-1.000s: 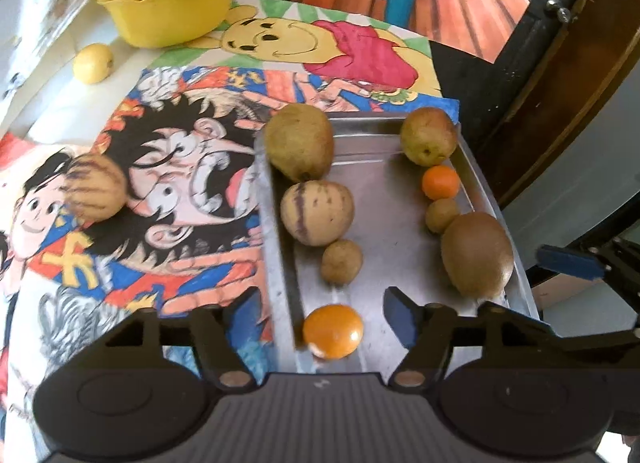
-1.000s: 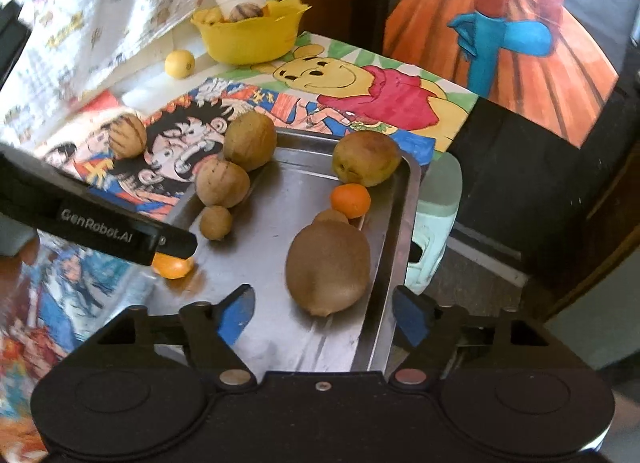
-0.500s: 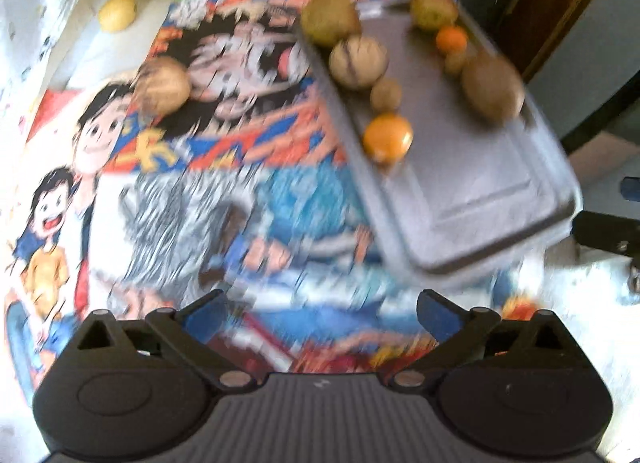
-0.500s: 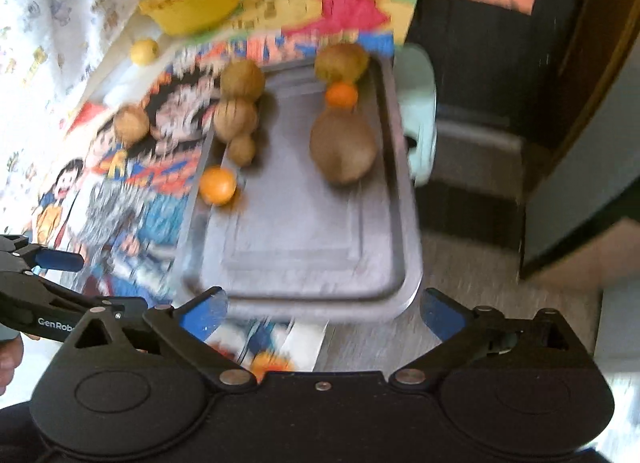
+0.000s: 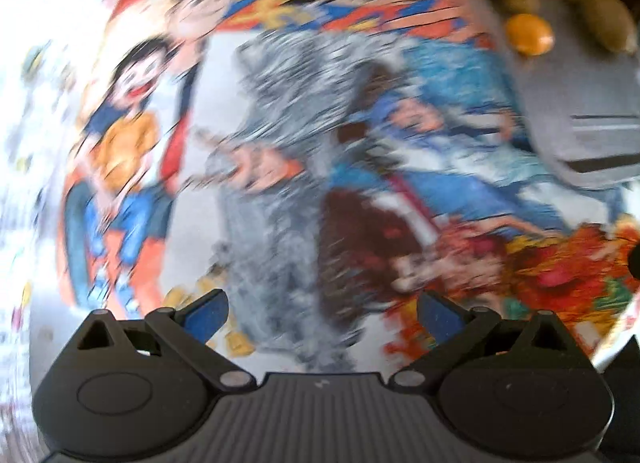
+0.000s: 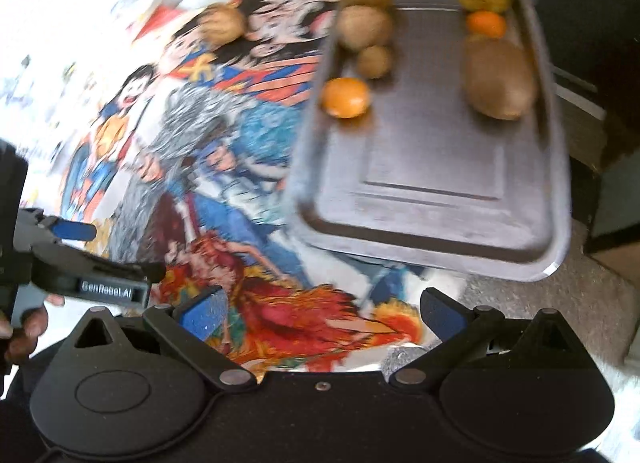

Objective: Organize fruits
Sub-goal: 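Withdraw both grippers from the tray, then grasp the striped fruit with the left gripper while the right gripper reaches toward the lemon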

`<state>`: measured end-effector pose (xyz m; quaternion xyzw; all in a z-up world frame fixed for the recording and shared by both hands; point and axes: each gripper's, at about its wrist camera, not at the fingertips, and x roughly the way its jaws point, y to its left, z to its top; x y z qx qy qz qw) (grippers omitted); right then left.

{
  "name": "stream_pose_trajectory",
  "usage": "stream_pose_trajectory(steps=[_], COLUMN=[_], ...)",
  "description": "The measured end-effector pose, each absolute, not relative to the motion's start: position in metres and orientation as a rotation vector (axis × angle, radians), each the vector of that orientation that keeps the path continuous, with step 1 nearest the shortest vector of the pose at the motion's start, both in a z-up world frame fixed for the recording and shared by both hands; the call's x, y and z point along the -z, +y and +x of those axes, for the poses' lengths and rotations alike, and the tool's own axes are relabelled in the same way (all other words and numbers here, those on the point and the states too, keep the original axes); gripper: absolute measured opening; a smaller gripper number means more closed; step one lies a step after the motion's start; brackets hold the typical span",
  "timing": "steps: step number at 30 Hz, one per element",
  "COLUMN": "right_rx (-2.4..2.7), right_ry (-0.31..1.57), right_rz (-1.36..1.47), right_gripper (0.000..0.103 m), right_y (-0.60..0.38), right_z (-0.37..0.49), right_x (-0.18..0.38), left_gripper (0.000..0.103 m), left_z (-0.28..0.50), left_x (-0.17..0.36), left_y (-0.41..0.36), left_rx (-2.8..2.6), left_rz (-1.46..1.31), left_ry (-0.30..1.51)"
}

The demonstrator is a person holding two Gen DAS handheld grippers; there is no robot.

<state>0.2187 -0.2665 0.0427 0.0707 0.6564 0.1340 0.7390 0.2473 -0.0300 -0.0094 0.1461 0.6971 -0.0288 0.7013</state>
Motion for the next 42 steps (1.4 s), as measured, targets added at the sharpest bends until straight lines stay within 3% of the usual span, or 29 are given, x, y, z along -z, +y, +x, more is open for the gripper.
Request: stream_pose_trajectory(steps=[20, 31, 42], right_rx=[-0.296, -0.289, -0.257], right_ry=[1.185, 1.080, 1.009], right_rz=[0.100, 0.016, -0.048], right_gripper=[0.102, 0.102, 0.102], right_y=[-0.237, -0.204, -0.221], right_z=[0.255, 0.281, 0.371], right_x=[-0.064, -0.062, -0.068], left_gripper=[0.102, 0.102, 0.102], left_z=[0.275, 0.348, 0.380], left_x=[-0.009, -0.029, -0.010], left_y=[0.052, 0.049, 0.029], left_rx=[-0.194, -0.111, 0.091], left_rz=[0.157, 0.226, 0.271], left_ry=[1.472, 1.290, 1.065])
